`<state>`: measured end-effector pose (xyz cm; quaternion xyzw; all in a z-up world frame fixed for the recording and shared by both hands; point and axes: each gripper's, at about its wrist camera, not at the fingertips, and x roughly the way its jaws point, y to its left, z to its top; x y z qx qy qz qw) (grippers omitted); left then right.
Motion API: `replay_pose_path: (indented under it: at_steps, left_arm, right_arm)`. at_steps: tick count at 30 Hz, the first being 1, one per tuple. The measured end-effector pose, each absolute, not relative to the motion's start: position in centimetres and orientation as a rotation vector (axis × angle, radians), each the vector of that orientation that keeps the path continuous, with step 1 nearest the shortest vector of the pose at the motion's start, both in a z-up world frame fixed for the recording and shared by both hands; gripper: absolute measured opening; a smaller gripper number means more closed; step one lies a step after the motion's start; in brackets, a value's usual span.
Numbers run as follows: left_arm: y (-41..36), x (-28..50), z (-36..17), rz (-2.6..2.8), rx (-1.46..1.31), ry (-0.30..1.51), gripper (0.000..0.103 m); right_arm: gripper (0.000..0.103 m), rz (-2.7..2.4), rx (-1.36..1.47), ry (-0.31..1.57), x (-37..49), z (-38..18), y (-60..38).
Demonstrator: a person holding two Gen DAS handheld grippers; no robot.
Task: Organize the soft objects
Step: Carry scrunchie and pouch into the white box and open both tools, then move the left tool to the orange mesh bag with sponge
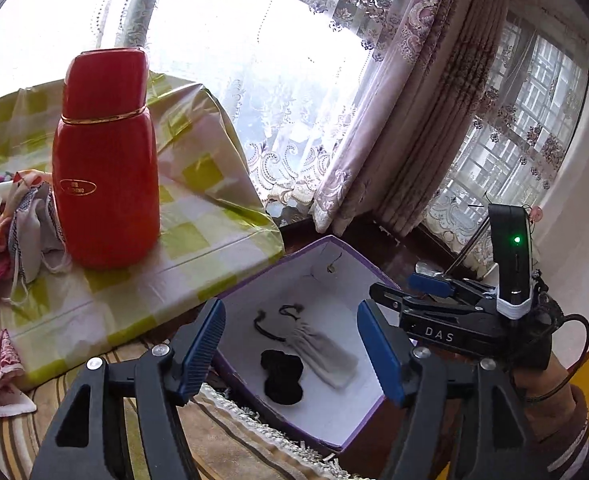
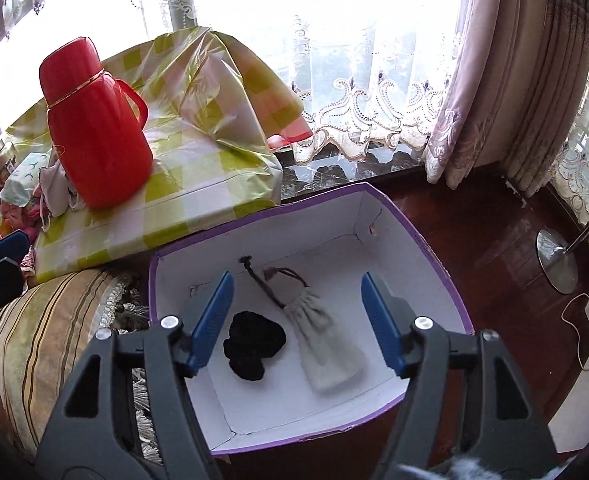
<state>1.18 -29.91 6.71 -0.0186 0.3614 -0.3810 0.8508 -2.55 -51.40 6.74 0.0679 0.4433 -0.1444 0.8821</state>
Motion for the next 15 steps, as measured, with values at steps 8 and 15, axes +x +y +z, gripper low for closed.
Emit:
replay_pose_path:
  at_steps: [8,15]
  left_arm:
    - [-26.0,2.3,6.3,-0.719,-0.004,0.795,0.069]
    - [-18.9,3.1,5.7,-0.525,-0.007,0.790,0.069]
  right_arm:
    - [0.073,-0.204,0.095,0.897,-2.2,7.3,-48.2]
    - [0.073,-0.084,0.094,0.898,-1.1,7.3,-44.3]
